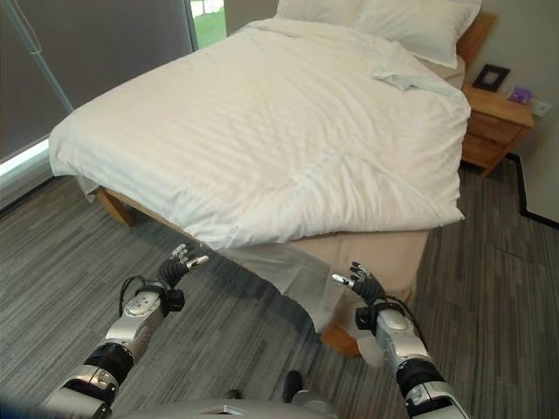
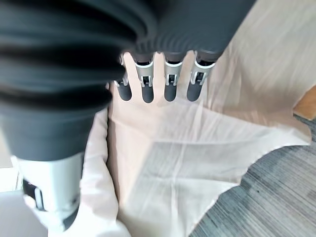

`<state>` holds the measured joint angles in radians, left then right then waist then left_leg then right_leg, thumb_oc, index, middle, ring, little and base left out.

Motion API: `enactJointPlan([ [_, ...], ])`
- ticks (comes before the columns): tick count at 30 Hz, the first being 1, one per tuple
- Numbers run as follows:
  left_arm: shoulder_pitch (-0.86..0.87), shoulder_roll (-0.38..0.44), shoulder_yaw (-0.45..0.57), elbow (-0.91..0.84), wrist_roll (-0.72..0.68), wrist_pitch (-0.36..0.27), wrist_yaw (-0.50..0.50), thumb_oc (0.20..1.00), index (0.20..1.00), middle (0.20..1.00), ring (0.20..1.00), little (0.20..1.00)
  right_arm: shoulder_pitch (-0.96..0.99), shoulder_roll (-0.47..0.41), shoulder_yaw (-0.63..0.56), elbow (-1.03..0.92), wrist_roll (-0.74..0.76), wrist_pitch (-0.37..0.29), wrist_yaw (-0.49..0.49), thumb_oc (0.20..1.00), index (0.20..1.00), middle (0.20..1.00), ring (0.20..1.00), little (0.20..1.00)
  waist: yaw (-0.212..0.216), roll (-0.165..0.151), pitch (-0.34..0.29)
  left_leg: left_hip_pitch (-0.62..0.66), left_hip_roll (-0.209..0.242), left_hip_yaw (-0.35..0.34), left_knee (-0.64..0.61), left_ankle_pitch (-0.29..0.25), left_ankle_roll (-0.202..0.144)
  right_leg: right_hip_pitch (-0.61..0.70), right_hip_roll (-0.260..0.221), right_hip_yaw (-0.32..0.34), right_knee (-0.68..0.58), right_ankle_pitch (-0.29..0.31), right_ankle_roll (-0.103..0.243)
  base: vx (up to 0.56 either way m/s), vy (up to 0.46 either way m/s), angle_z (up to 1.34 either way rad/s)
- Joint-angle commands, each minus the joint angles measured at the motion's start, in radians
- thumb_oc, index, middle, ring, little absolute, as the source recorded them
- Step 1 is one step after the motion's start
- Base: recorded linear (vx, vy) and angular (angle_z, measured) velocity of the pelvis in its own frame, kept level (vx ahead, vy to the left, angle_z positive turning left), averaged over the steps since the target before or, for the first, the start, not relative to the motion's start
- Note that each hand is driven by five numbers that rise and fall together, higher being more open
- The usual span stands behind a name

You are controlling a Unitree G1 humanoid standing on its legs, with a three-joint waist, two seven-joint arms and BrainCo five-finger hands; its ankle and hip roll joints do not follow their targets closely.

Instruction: Making the bed.

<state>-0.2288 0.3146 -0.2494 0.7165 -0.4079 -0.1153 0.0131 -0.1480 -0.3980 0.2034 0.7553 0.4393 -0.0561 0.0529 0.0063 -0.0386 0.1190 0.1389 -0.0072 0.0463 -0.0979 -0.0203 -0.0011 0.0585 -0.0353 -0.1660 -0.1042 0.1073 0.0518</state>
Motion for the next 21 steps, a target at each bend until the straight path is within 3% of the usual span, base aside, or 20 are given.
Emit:
enactJointPlan([
  [1, -0.061, -0.006, -0.055, 0.028, 0.032, -0.034, -0.019, 1.000, 1.000, 1.000, 1.000, 1.000, -0.013, -0.001, -0.008, -0.001, 0.006, -0.040, 0.007, 1.000, 1.000, 1.000, 1.000, 1.000, 0.016, -0.007, -0.044, -0.038, 0.012, 0.042, 0.011, 0.056, -0.035, 0.046, -0.077, 0.005, 0.017, -0.039, 0.094, 0.01, -0.015, 0.03],
  [21, -0.051, -0.015, -0.084, 0.043, 0.047, -0.031, -0.034, 1.000, 1.000, 1.000, 1.000, 1.000, -0.033, -0.066, -0.060, -0.131, -0.021, -0.075, -0.038, 1.000, 1.000, 1.000, 1.000, 1.000, 0.006, -0.009, -0.045, -0.024, 0.021, 0.053, 0.011, 0.047, -0.042, 0.048, -0.057, 0.017, 0.017, -0.038, 0.088, 0.00, -0.004, 0.01],
])
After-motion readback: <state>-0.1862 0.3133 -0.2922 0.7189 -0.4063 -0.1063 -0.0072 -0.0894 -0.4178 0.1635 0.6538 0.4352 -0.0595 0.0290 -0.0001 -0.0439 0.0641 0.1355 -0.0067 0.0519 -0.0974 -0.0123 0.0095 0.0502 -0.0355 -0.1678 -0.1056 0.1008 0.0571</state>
